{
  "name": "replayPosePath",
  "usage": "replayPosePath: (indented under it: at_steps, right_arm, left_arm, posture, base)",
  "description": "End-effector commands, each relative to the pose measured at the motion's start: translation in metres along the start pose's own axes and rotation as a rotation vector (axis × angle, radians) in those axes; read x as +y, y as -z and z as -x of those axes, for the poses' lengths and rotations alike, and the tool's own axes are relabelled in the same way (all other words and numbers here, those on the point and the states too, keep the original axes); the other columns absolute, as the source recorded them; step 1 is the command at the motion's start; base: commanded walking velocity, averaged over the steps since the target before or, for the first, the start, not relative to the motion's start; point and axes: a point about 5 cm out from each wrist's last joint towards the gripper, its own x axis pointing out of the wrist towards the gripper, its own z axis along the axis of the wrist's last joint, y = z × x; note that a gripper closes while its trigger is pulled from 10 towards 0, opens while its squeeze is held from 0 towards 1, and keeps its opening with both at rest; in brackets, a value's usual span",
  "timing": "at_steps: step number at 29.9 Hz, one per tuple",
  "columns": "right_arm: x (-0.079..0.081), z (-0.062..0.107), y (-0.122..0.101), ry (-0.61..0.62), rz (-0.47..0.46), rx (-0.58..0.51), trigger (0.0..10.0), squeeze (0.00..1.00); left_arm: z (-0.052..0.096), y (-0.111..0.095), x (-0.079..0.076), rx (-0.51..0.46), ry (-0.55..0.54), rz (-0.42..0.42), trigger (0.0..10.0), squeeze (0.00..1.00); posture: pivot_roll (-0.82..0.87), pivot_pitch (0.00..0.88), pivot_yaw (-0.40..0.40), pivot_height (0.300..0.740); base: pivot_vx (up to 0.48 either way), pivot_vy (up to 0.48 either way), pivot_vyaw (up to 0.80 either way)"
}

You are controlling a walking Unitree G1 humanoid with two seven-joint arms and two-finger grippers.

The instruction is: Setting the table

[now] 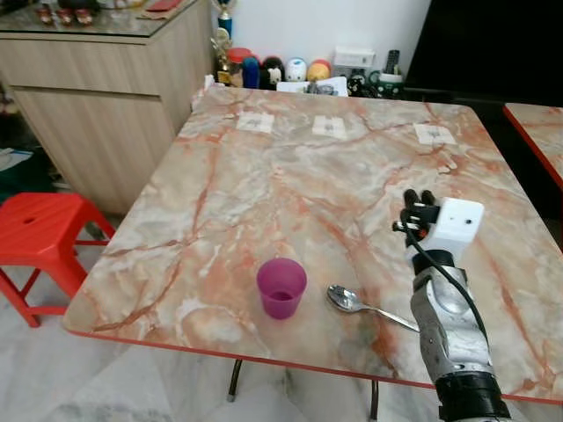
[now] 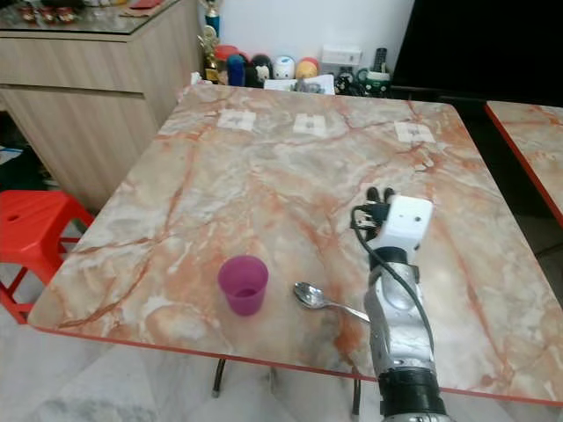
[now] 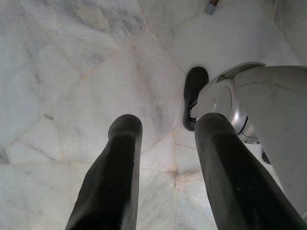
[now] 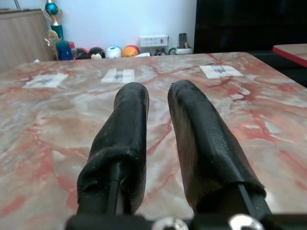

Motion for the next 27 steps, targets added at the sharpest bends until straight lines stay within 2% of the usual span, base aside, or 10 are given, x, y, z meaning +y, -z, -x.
replayPosePath:
  at_steps: [1,3,5,7,11,16,17,21,26,27]
  right_arm:
    - [-0.013,-0.002,-0.001,0.033,0.017,0.003,10.0,0.0]
    - [-0.02,-0.005,-0.005,0.043,0.038,-0.005,10.0,0.0]
    - [-0.038,-0.013,-0.015,0.024,0.095,-0.013,10.0,0.0]
    - [-0.042,-0.016,-0.016,-0.008,0.125,0.002,10.0,0.0]
    - [-0.057,-0.022,-0.028,-0.24,0.32,0.052,10.0,0.0]
    - [-0.063,-0.019,-0.025,-0.44,0.389,0.142,10.0,0.0]
    - [-0.061,-0.014,-0.023,-0.584,0.41,0.182,10.0,0.0]
    - [-0.063,-0.01,-0.017,-0.71,0.413,0.247,10.0,0.0]
    - [-0.061,0.002,0.005,-0.871,0.347,0.37,10.0,0.0]
    - [-0.059,0.007,0.013,-0.922,0.319,0.41,10.0,0.24]
  left_arm:
    - [0.001,0.005,0.001,0.023,-0.005,-0.001,10.0,0.0]
    - [0.001,0.005,0.001,0.024,-0.006,-0.001,10.0,0.0]
    - [0.001,0.005,0.001,0.023,-0.006,0.001,10.0,0.0]
    - [0.001,0.005,0.001,0.023,-0.006,0.001,10.0,0.0]
    - [0.001,0.005,0.0,0.023,-0.006,0.003,10.0,0.0]
    - [0.001,0.005,0.0,0.025,-0.004,0.003,10.0,0.0]
    - [0.001,0.005,0.0,0.025,-0.003,0.004,10.0,0.0]
    - [0.001,0.005,0.0,0.026,-0.002,0.004,10.0,0.0]
    - [0.001,0.006,0.0,0.027,-0.003,0.005,10.0,0.0]
    - [0.001,0.006,0.0,0.028,-0.003,0.004,10.0,0.0]
  posture:
    - [0.1,0.143,-0.037,0.74]
    - [0.1,0.143,-0.037,0.74]
    - [0.09,0.144,-0.037,0.74]
    - [0.09,0.143,-0.037,0.74]
    - [0.09,0.143,-0.04,0.74]
    - [0.08,0.143,-0.04,0.74]
    - [0.08,0.143,-0.04,0.74]
    - [0.08,0.142,-0.04,0.74]
    - [0.08,0.139,-0.038,0.74]
    - [0.09,0.133,-0.036,0.74]
  base:
    - [0.0,0.0,0.0]
    - [0.0,0.0,0.0]
    - [0.0,0.0,0.0]
    - [0.0,0.0,0.0]
    - [0.0,0.0,0.0]
    - [0.0,0.0,0.0]
    - [0.0,0.0,0.0]
    - [0.0,0.0,0.0]
    - [0.0,0.0,0.0]
    - [0.0,0.0,0.0]
